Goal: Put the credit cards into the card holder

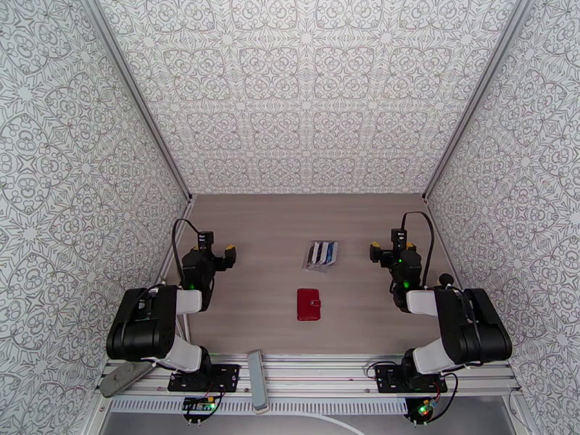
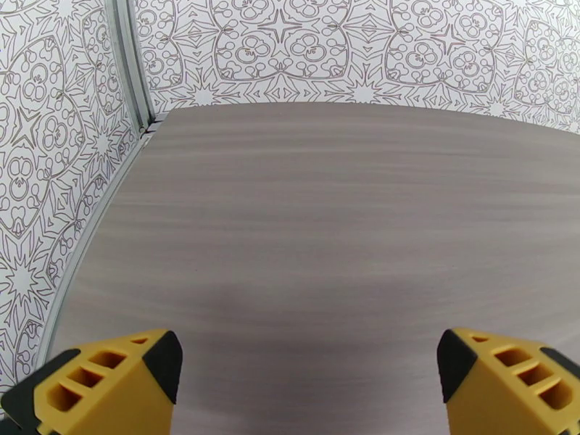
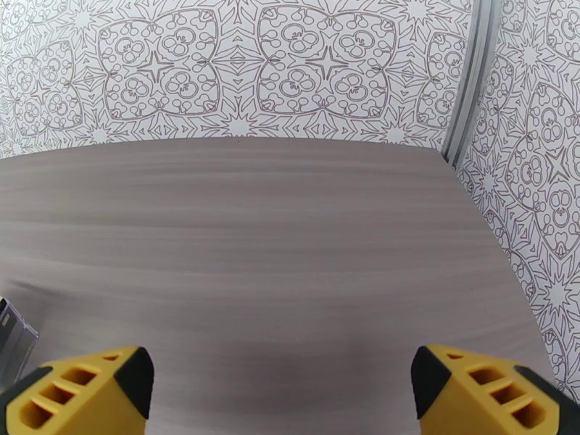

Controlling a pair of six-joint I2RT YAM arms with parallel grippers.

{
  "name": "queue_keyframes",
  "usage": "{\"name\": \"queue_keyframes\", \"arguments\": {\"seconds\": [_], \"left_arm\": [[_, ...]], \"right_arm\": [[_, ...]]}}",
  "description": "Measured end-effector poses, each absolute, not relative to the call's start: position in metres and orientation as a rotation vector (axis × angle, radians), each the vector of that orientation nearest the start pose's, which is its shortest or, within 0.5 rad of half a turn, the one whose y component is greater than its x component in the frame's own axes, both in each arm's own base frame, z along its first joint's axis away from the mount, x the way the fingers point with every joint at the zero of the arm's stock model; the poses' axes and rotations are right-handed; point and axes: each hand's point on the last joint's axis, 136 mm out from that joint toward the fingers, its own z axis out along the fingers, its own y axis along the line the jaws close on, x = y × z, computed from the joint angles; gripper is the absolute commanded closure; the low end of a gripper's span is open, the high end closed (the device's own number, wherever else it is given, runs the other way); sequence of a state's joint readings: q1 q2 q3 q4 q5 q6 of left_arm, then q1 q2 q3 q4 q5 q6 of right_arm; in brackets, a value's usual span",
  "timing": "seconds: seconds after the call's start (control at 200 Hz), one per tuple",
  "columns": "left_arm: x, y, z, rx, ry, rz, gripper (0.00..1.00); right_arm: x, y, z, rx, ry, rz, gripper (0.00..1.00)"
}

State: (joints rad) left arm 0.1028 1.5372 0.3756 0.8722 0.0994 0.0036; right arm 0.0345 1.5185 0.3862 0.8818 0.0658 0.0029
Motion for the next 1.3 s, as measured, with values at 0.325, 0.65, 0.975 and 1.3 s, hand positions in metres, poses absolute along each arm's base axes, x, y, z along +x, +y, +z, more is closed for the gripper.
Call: {"name": "queue_keyframes", "arguments": {"seconds": [0.325,0.65,0.975,1.3], "left_arm": [[0.398,0.026,0.108,-0.027,1.854,-0.028,0.01],[0.395,0.033,0.113,-0.05,1.818,-0.056,0.01],[0.395,0.033,0.113,-0.047,1.817,-0.059,0.01],[0.391,0.045,0.122,-0.132,1.804,0.024,0.01]], "right_arm": [[0.403,0.003,0.12,0.018,1.821,-0.033,0.01],[0.403,0.002,0.12,0.018,1.822,-0.014,0.01],[0.403,0.001,0.12,0.019,1.822,-0.014,0.01],[0.402,-0.001,0.119,0.031,1.824,-0.027,0.01]]}}
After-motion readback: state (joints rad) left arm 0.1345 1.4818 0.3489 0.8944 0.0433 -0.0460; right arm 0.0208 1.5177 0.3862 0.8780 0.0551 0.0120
